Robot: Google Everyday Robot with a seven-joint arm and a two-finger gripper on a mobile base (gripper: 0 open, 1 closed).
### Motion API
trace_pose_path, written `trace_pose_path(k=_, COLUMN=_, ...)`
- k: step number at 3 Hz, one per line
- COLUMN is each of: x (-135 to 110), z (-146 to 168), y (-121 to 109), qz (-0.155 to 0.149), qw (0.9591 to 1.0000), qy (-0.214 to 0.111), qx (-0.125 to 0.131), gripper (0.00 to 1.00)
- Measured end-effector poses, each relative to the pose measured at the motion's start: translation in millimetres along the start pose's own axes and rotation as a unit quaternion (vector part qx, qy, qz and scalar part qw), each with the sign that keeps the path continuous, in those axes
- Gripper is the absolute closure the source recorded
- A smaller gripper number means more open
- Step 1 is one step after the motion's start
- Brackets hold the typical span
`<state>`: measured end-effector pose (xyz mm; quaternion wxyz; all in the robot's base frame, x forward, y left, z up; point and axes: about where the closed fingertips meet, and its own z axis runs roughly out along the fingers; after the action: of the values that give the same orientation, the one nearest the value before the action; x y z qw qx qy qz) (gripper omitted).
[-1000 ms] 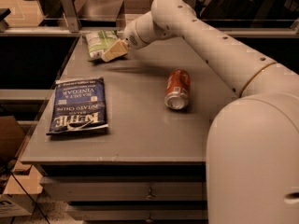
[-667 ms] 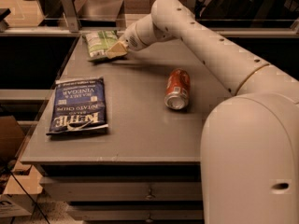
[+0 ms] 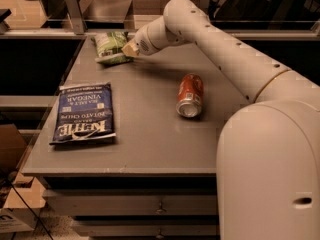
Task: Pick green jalapeno chip bag
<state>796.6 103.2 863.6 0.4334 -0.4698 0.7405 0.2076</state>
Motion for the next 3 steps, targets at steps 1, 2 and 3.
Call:
trace_pose_path(k=1, x=-31.0, z=-30.8, y=0.8, qz=-0.037, qw=0.9986, qy=-0.025, qx=0.029, gripper=1.00)
trace_pose_path(k=2, x=-73.9, z=-72.7, y=9.3, qz=-0.081, qw=0.9931, qy=-0.062, qx=0.057, gripper=1.00)
trace_pose_path(k=3, x=-123.4, z=-125.9, y=22.3, qz=-0.135, qw=0.9822, qy=-0.099, qx=0.087, gripper=1.00)
